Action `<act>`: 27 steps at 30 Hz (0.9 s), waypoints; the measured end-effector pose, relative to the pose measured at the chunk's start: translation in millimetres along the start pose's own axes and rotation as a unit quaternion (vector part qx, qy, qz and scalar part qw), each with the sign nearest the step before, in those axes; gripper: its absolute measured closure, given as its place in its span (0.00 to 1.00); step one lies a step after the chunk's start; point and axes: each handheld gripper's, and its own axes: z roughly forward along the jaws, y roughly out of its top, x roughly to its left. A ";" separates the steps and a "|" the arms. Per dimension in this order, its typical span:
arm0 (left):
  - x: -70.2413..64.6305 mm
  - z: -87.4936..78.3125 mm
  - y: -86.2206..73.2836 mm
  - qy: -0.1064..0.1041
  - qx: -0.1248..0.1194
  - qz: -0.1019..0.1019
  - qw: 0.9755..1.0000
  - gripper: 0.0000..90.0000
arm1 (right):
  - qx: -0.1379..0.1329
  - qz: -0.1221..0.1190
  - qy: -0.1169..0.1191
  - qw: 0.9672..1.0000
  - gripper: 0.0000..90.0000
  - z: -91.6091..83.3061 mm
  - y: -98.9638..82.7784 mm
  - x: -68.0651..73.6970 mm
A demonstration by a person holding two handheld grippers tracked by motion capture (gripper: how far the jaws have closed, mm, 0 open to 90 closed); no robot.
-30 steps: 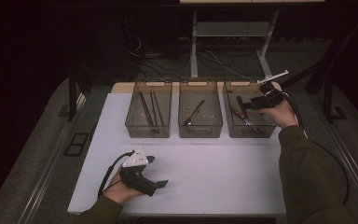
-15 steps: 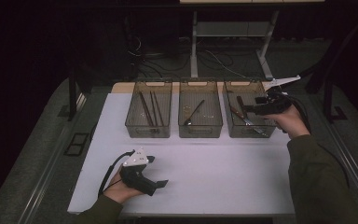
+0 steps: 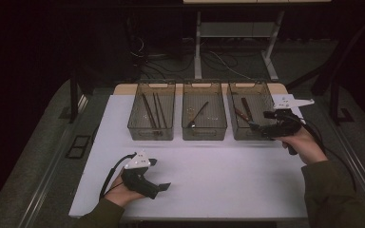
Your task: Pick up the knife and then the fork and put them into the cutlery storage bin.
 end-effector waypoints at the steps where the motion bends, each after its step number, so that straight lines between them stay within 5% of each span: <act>1: 0.2 -0.3 -0.1 0.001 0.000 0.000 1.000 0.00 | -0.004 -0.002 0.002 1.000 0.20 -2.7 -2.5 3.4; 16: -0.1 -2.2 -0.4 -0.002 -0.006 -0.001 1.000 0.00 | -0.021 -0.009 0.027 0.999 0.17 -18.2 -46.4 44.3; 27: 1.1 -4.4 -0.7 0.002 -0.008 -0.002 1.000 0.00 | -0.035 -0.006 0.042 0.998 0.17 -20.6 -68.5 60.0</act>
